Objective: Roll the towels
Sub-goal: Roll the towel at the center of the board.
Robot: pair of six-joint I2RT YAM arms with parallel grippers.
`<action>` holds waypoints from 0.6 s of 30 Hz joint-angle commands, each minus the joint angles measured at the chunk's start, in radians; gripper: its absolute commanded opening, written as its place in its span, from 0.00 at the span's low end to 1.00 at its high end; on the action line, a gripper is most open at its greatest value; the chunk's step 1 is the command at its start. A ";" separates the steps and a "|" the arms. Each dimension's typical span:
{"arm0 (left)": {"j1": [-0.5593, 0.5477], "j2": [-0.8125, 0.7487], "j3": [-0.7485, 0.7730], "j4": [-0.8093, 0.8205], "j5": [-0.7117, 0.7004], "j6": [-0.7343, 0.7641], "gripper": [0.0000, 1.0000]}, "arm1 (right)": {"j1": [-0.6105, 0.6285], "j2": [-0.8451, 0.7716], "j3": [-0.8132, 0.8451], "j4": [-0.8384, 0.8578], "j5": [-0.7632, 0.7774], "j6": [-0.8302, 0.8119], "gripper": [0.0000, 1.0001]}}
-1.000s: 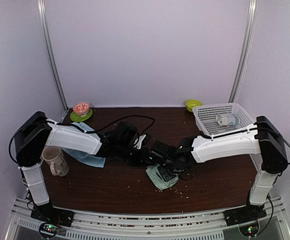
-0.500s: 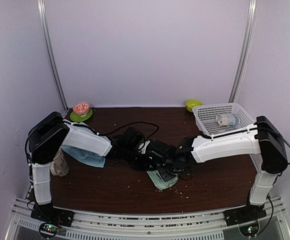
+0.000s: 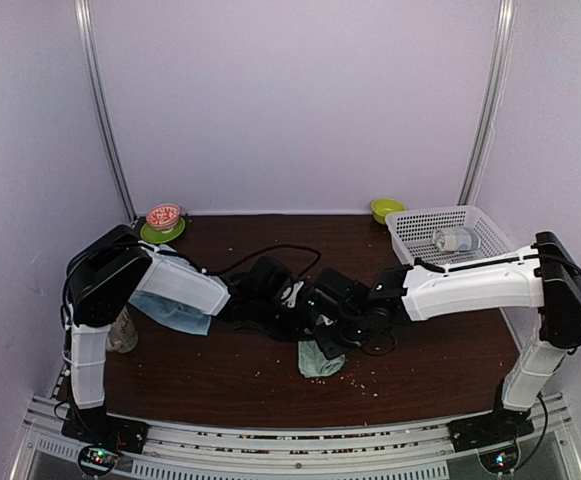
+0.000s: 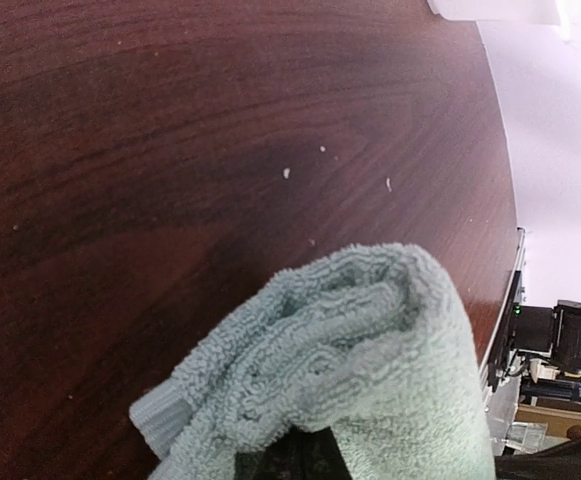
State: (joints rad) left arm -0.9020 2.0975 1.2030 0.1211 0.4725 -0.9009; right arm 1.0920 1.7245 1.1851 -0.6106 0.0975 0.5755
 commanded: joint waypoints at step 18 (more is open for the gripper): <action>0.010 0.076 0.006 -0.074 -0.032 -0.011 0.00 | -0.255 -0.207 -0.426 0.504 -0.315 0.263 0.45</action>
State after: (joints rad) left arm -0.8989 2.1162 1.2201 0.1337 0.4828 -0.9119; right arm 0.8394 1.4876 0.7593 -0.2386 -0.1490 0.7933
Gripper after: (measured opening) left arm 0.001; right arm 0.428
